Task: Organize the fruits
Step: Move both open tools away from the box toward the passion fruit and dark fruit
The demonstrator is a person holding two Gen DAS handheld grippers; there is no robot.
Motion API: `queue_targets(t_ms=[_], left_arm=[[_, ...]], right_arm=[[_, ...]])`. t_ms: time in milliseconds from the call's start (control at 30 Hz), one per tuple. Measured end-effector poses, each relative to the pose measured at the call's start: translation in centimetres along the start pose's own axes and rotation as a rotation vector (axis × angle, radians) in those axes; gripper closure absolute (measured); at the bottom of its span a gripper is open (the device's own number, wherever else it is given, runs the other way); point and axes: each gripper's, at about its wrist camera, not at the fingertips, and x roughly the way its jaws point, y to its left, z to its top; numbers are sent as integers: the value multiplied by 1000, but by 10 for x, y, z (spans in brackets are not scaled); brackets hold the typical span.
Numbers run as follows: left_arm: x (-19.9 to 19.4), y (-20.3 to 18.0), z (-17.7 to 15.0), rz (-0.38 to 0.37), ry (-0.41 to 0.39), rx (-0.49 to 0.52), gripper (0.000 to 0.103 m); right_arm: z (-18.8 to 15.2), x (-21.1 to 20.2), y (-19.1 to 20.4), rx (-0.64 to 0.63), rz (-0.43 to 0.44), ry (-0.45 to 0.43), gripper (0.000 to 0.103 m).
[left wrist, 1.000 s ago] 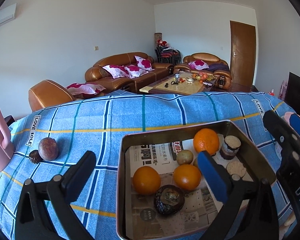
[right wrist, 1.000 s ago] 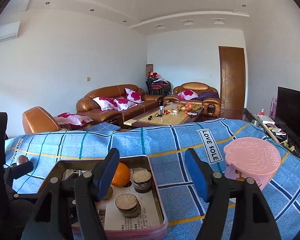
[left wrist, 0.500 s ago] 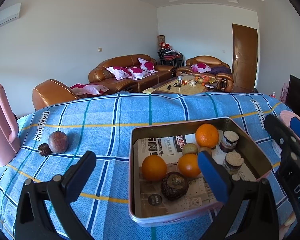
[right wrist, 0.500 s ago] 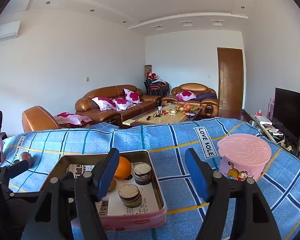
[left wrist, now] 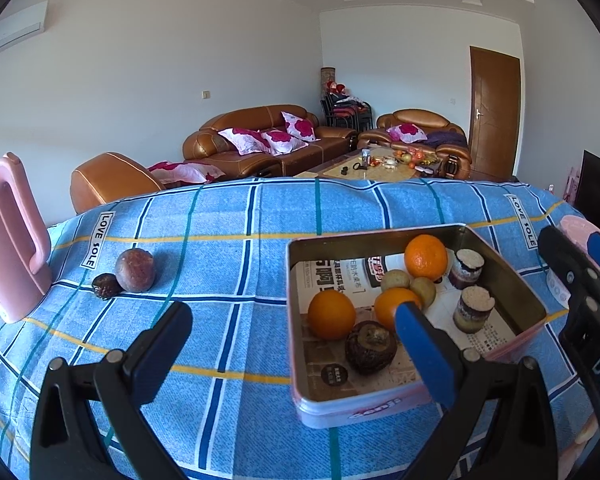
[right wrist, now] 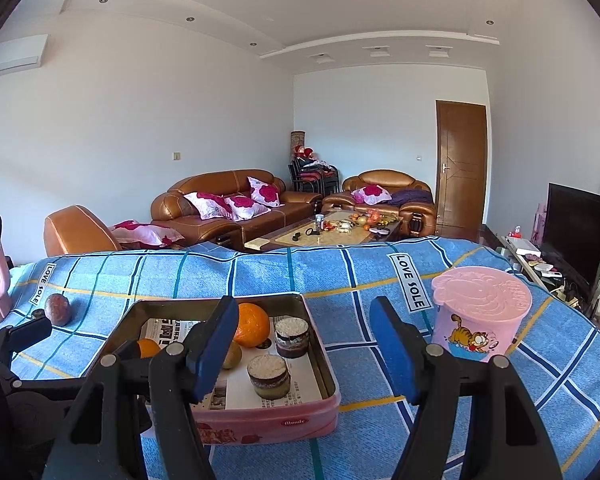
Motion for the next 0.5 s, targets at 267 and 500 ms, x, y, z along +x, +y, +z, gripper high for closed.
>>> queue_targets(t_ms=[267, 500], left_arm=[[-7, 21, -2, 59, -46, 94, 0], [-8, 41, -3, 103, -60, 138, 0]], right_arm=[[-2, -1, 3, 40, -37, 35, 33], [-4, 1, 32, 42, -23, 78, 33]])
